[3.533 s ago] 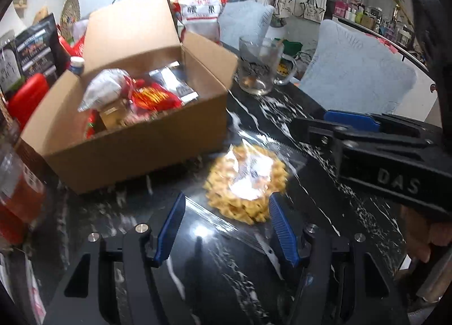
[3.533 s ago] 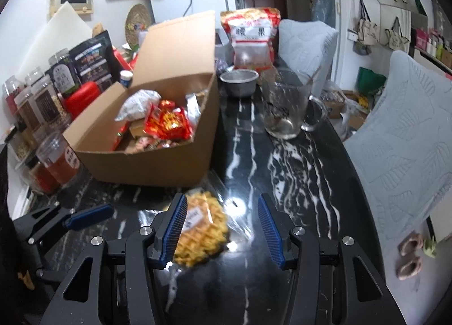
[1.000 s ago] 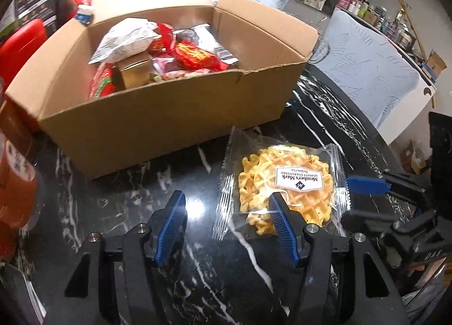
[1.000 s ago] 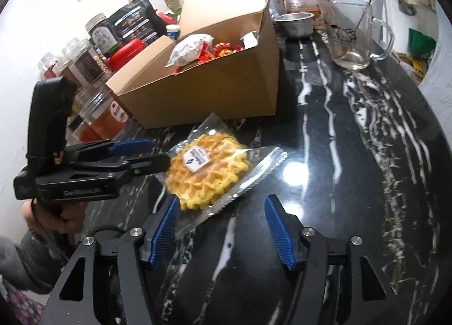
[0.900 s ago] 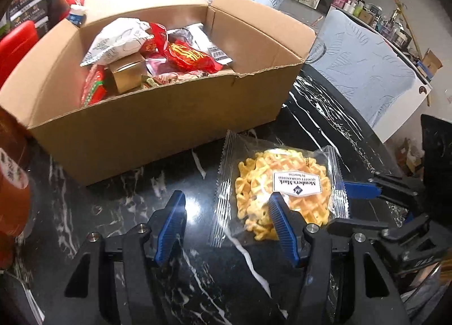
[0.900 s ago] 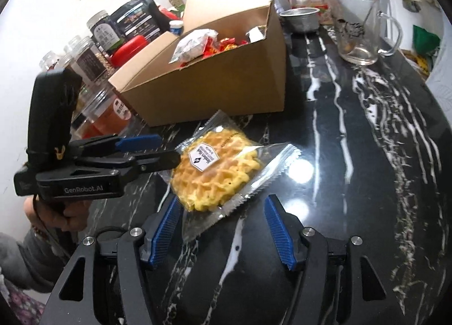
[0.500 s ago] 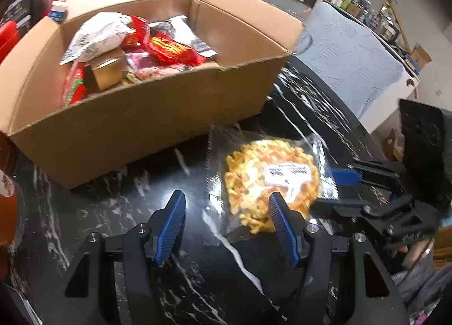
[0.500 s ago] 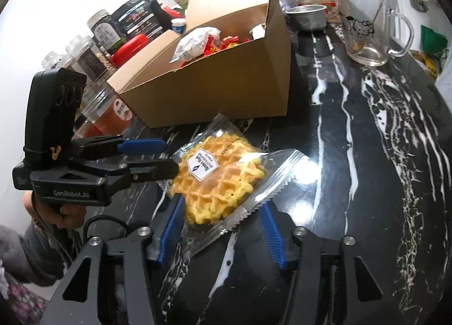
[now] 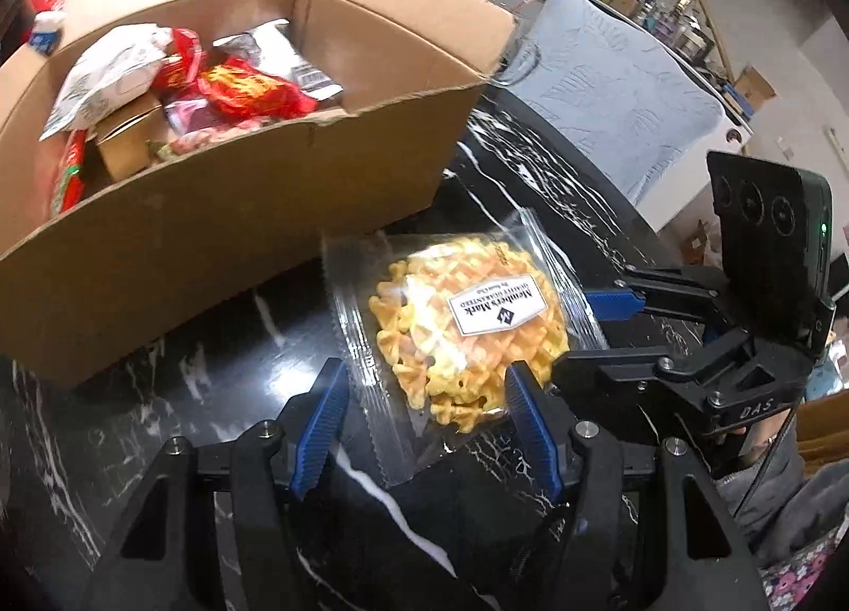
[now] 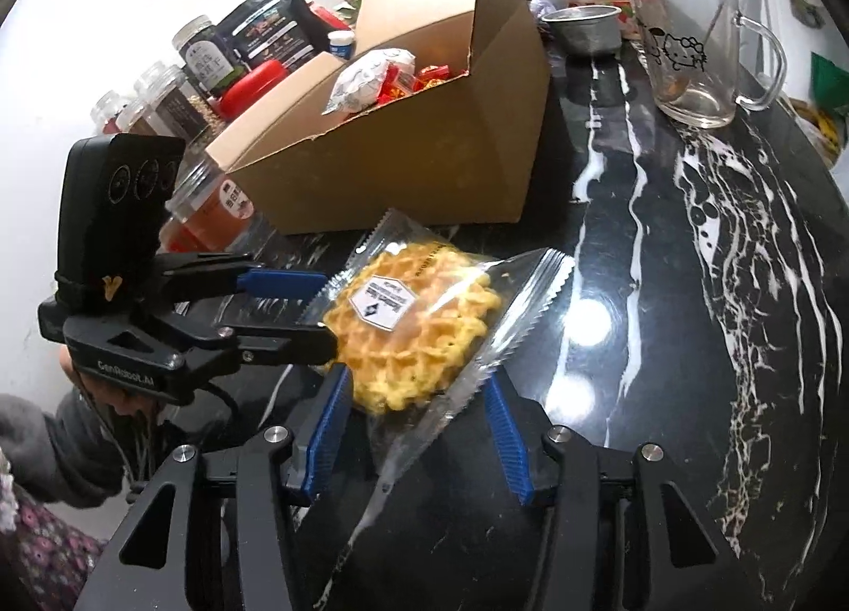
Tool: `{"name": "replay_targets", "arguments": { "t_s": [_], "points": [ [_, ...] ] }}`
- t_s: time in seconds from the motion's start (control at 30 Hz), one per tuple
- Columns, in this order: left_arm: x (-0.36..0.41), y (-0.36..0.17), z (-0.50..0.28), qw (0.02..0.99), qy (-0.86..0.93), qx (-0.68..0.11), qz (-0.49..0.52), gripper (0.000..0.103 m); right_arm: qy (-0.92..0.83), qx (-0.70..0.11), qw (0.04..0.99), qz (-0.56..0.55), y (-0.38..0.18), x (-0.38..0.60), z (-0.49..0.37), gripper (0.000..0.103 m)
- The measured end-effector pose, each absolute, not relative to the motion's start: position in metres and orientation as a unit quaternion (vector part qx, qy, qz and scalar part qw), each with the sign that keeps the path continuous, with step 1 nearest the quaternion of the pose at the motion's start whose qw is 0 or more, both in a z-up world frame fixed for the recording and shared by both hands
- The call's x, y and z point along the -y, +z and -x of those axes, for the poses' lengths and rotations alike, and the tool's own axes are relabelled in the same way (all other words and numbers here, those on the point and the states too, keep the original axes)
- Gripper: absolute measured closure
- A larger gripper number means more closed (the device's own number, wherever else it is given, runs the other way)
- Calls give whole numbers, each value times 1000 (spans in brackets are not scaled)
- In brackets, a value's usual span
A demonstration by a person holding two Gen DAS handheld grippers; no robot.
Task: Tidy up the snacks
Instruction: 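Grasp the waffle wrapper with the left tool beside the right tool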
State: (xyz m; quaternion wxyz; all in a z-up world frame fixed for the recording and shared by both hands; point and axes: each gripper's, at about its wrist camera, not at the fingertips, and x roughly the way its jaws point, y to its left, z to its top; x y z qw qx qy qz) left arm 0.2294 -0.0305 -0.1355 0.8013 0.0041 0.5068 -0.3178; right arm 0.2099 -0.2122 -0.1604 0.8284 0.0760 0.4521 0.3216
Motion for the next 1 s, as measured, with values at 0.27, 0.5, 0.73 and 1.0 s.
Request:
{"name": "replay_targets", "arguments": {
  "t_s": [0.27, 0.5, 0.73, 1.0],
  "points": [
    [35, -138, -226, 808, -319, -496, -10, 52, 301, -443, 842, -68, -158, 208, -213, 61],
    [39, -133, -216, 820, -309, -482, -17, 53, 299, -439, 846, -46, -155, 200, -208, 63],
    [33, -141, -211, 808, -307, -503, -3, 53, 318, -451, 831, -71, -163, 210, -201, 63],
    [35, -139, -214, 812, -296, -503, -8, 53, 298, -463, 833, -52, -157, 209, -199, 54]
  ]
}}
